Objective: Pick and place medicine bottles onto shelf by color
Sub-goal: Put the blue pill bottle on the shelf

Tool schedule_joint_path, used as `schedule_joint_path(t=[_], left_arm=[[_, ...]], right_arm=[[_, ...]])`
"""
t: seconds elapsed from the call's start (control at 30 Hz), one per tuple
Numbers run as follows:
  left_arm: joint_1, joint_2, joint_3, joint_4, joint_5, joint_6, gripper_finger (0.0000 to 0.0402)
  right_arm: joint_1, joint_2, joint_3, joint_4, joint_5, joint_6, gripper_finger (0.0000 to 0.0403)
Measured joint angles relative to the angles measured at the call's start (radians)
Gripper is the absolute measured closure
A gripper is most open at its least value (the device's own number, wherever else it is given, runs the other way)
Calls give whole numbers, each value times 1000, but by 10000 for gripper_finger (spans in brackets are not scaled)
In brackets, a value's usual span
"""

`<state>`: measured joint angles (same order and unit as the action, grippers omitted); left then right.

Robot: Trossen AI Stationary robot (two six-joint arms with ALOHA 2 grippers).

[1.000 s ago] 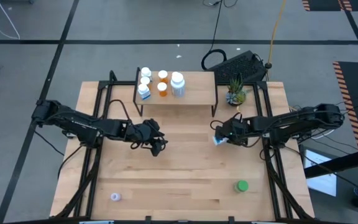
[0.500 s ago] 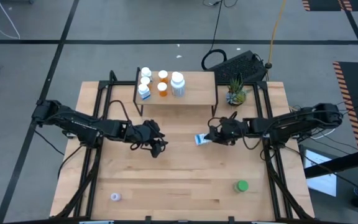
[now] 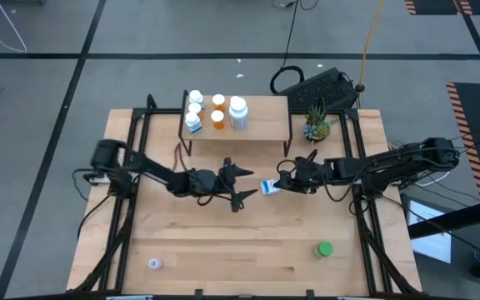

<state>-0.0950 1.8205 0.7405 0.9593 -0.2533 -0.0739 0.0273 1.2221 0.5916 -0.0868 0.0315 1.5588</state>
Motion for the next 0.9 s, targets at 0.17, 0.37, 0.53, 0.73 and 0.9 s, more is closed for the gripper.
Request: schedule_joint_path(t=[0.17, 0.37, 0.53, 0.73, 0.9], left_arm=[[49, 152, 94, 5, 33, -36, 41], [77, 304, 249, -90, 118, -59, 26], [84, 361, 347, -293, 99, -43, 27], [101, 377, 377, -405, 88, -23, 33], [101, 378, 376, -387, 106, 11, 93]], right_arm=[[8, -34, 1, 4, 0, 12, 87], [14, -93, 2, -4, 22, 25, 87], [14, -143, 2, -40, 24, 26, 87], [14, -184, 2, -63, 49, 25, 87], [13, -194, 2, -88, 74, 6, 87]])
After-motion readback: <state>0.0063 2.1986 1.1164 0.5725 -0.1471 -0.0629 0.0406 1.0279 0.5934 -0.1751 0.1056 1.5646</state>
